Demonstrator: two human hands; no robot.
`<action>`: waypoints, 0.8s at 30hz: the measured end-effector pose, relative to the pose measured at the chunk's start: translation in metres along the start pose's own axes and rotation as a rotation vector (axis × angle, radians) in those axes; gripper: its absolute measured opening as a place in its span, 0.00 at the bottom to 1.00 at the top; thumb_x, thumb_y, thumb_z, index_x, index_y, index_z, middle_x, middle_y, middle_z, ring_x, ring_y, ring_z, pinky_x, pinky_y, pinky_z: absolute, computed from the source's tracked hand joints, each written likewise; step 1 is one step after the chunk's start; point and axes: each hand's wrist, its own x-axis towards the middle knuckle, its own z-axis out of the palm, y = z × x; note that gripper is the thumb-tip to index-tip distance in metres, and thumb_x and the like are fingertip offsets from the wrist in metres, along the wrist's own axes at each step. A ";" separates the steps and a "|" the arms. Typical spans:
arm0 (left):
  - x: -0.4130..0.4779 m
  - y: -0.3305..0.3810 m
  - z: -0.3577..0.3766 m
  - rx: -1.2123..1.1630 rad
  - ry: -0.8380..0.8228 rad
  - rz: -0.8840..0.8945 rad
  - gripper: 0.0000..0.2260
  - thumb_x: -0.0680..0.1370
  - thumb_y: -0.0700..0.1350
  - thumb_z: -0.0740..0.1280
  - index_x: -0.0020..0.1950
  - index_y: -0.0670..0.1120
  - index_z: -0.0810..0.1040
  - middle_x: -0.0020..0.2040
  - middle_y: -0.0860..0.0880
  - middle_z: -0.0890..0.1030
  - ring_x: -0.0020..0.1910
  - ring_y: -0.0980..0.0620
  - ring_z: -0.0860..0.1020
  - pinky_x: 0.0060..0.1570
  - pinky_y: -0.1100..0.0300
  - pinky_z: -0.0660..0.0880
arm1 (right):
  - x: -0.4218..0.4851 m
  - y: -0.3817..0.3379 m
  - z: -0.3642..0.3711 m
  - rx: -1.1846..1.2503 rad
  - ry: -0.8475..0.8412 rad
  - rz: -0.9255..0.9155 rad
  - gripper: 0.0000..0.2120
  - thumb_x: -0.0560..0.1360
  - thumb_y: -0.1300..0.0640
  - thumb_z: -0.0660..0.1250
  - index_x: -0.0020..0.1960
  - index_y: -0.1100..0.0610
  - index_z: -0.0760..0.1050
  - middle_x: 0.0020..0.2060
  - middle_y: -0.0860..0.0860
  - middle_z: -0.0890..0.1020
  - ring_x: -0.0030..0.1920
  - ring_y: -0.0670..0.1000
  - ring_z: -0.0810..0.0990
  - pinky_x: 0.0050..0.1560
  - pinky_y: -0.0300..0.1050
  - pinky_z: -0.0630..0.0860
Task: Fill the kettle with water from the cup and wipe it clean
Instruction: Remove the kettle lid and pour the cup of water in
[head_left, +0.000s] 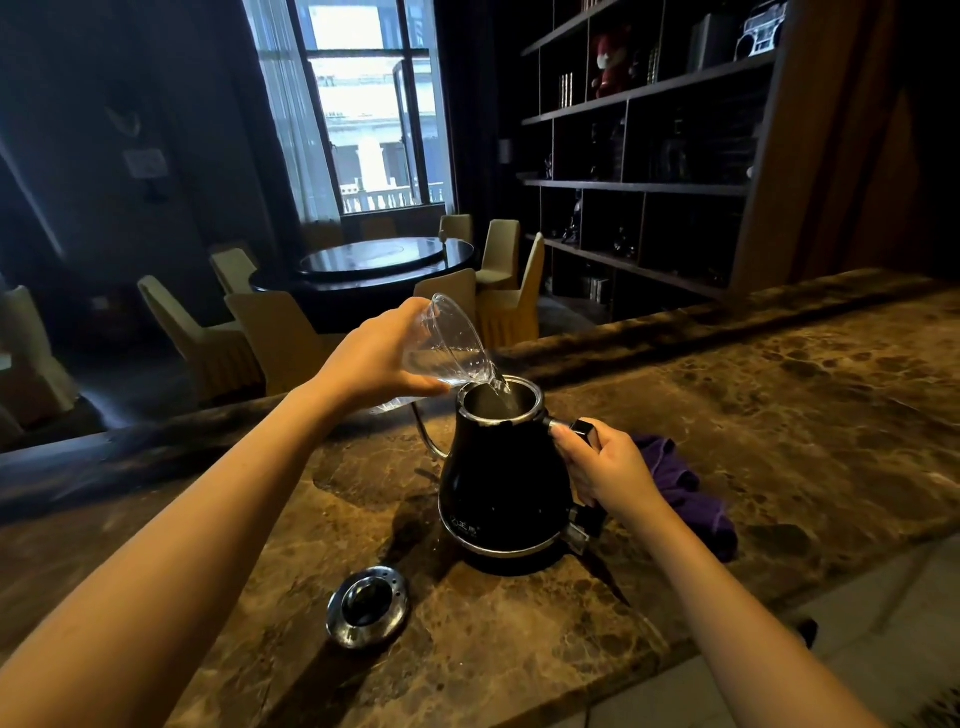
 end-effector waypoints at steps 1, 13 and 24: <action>0.001 0.001 -0.001 0.007 0.000 0.005 0.37 0.63 0.52 0.77 0.67 0.49 0.64 0.63 0.45 0.76 0.60 0.46 0.75 0.55 0.54 0.72 | 0.000 0.000 0.000 -0.002 -0.003 -0.002 0.14 0.77 0.56 0.62 0.33 0.57 0.65 0.17 0.43 0.65 0.18 0.44 0.62 0.20 0.40 0.58; 0.008 0.009 -0.007 0.109 -0.015 0.046 0.38 0.62 0.52 0.77 0.68 0.51 0.63 0.64 0.46 0.76 0.60 0.46 0.75 0.53 0.54 0.72 | 0.002 0.003 -0.002 -0.023 -0.017 -0.001 0.14 0.76 0.54 0.62 0.35 0.57 0.66 0.18 0.44 0.66 0.18 0.45 0.64 0.21 0.42 0.59; 0.009 0.013 -0.010 0.208 -0.026 0.063 0.40 0.63 0.53 0.77 0.69 0.50 0.62 0.65 0.46 0.75 0.60 0.46 0.74 0.51 0.58 0.69 | 0.001 0.003 0.001 0.010 0.014 0.012 0.15 0.76 0.55 0.62 0.33 0.56 0.64 0.17 0.44 0.65 0.18 0.46 0.62 0.21 0.41 0.57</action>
